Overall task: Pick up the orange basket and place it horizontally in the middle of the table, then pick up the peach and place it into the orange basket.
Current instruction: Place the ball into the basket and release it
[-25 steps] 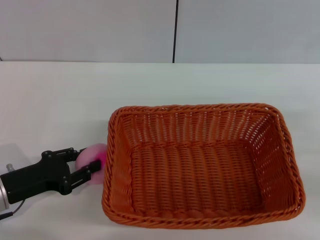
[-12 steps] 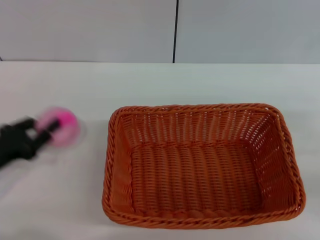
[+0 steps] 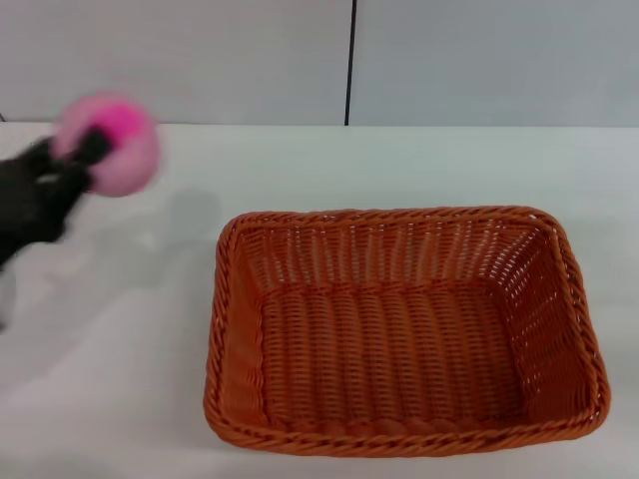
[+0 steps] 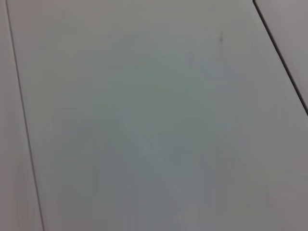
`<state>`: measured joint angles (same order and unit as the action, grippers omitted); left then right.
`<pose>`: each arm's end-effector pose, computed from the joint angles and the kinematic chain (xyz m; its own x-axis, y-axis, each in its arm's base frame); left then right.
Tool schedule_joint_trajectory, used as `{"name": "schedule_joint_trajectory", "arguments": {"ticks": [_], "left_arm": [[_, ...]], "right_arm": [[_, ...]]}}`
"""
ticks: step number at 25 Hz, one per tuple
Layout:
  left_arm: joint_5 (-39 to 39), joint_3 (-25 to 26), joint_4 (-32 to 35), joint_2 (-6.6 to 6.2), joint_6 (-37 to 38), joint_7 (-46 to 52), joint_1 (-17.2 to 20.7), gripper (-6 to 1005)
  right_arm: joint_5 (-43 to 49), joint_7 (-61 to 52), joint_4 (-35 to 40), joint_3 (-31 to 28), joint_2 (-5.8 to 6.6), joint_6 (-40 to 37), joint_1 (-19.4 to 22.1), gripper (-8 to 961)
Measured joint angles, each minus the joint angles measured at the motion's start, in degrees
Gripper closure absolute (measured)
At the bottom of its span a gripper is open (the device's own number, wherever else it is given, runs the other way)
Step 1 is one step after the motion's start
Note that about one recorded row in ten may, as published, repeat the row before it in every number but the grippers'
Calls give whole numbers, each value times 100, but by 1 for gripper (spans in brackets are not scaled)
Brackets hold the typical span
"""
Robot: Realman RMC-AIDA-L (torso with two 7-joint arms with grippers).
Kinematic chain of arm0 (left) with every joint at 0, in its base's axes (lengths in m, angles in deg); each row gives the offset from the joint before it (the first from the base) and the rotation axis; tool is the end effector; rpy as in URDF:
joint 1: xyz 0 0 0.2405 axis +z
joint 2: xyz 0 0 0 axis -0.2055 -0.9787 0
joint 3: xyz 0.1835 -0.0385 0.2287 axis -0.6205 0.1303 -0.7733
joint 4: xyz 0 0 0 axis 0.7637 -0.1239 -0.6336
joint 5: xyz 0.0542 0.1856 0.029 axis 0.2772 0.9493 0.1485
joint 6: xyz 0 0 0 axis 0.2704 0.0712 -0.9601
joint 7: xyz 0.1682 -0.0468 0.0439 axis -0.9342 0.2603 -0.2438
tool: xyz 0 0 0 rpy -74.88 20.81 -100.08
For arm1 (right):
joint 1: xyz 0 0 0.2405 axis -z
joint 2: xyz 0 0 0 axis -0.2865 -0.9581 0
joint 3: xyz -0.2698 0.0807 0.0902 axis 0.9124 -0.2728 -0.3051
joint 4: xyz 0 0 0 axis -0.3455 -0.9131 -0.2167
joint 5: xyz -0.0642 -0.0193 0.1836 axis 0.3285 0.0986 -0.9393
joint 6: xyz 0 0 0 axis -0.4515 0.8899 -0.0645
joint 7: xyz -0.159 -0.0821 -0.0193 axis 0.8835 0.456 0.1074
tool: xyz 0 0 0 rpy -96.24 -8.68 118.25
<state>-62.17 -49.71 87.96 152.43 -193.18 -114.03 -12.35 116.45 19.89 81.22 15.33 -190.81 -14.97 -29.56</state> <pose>-0.3061 0.2949 0.0049 0.3806 0.0981 0.9195 0.6524 -0.7332 -0.1918 0.3502 0.3007 0.0751 0.4064 0.1799 -0.8958 -0.7995 -0.4047 -0.4440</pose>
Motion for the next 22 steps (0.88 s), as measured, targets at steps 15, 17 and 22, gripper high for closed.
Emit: {"name": "schedule_joint_trajectory", "arguments": {"ticks": [15,17,22], "left_arm": [[-14,-2057,64,480,269,424,-1074,701],[-33,-1998,76,463,254,418,-1027,642],[-57,-1794,90,413,242,415,-900,508]], "right_arm": [[0,0,-1,0,1,0,-19,436],[0,0,-1,0,1,1,-18,436],[0,0,-1,0,1,1,-27,436]]}}
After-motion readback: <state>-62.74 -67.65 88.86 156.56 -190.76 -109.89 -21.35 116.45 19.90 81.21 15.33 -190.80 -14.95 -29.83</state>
